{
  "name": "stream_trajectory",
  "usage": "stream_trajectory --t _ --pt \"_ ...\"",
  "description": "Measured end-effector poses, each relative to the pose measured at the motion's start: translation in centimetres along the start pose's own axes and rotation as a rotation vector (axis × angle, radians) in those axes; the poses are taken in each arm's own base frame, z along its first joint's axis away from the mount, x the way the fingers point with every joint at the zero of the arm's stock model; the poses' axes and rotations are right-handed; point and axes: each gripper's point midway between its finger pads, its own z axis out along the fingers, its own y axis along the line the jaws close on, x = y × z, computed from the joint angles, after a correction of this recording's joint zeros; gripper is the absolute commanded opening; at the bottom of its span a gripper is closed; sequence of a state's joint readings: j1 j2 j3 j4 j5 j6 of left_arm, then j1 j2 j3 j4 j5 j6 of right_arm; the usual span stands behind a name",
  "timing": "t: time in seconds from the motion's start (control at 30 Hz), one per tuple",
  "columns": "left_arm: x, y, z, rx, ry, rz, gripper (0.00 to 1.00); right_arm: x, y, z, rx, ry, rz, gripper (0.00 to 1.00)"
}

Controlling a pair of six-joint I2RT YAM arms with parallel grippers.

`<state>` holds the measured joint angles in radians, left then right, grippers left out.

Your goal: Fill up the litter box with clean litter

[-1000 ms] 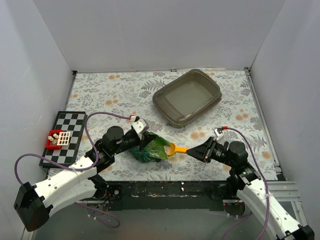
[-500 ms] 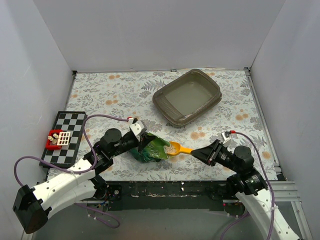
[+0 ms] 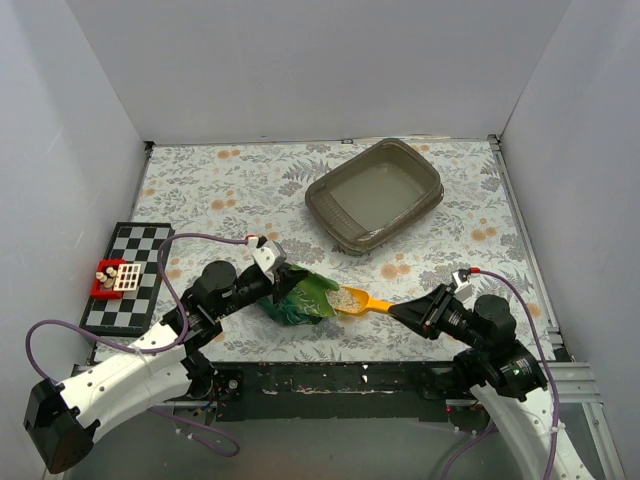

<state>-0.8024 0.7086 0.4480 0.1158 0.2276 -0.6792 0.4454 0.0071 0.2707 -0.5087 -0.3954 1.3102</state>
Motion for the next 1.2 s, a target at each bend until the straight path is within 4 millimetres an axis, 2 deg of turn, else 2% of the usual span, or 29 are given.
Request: stream_trajectory --t 0.27,0.57,0.8,1.2 --pt "-0.5 -0.4 -0.5 0.0 -0.002 -0.054 0.0 0.1 0.5 -0.4 -0.001 0.003 0.003 0.01" --pt "-2.9 -0.8 -0.8 -0.003 0.039 -0.122 0.0 0.2 3.1 -1.5 -0.065 -0.002 -0.02 0.01" --pt "-3.9 -1.2 -1.4 -0.001 0.062 -0.14 0.0 0.2 5.3 -2.8 -0.11 -0.013 -0.047 0.01" --pt "-4.1 -0.7 -3.8 -0.05 0.056 -0.068 0.0 0.6 5.9 -3.5 -0.106 -0.002 -0.01 0.01"
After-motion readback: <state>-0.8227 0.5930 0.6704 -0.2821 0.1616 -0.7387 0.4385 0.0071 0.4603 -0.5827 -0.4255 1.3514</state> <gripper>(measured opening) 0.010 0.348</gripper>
